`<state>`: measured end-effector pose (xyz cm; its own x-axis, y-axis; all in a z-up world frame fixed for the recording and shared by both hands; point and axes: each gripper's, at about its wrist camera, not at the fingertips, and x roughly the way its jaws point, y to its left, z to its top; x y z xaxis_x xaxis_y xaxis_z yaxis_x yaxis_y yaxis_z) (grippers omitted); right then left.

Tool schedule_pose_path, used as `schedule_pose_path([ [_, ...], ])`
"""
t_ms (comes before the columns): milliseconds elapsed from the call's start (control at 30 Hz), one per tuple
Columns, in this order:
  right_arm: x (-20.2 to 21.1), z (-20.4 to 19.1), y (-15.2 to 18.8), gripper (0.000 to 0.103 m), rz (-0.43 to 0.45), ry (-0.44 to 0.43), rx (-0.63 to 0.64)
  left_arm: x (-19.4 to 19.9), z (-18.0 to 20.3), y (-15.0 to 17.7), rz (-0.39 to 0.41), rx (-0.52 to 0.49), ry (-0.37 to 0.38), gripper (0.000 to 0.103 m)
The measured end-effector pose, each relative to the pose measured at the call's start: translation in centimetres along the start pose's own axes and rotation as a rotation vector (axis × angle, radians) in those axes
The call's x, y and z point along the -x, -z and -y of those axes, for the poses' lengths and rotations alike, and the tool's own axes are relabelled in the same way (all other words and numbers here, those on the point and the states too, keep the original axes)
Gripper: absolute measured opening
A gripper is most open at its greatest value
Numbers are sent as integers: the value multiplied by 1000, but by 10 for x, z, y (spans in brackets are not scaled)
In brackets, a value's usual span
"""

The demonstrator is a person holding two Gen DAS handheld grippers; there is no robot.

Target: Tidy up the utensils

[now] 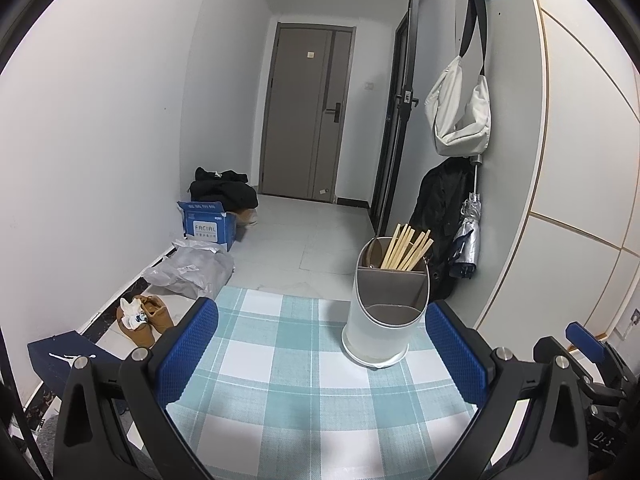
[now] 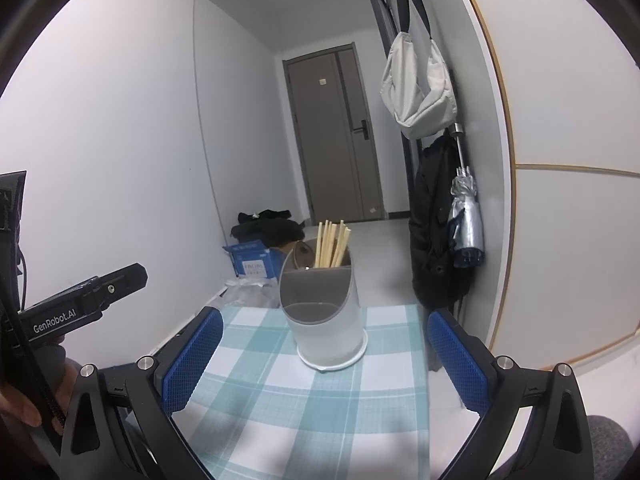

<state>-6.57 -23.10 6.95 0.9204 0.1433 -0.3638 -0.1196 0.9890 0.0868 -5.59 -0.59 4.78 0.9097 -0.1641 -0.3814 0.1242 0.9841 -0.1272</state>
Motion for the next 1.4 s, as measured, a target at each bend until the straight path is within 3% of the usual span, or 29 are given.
schedule_pose_path([
  [1400, 1, 1, 0, 103, -11, 6, -16, -5, 0, -1, -28, 3, -1, 102],
])
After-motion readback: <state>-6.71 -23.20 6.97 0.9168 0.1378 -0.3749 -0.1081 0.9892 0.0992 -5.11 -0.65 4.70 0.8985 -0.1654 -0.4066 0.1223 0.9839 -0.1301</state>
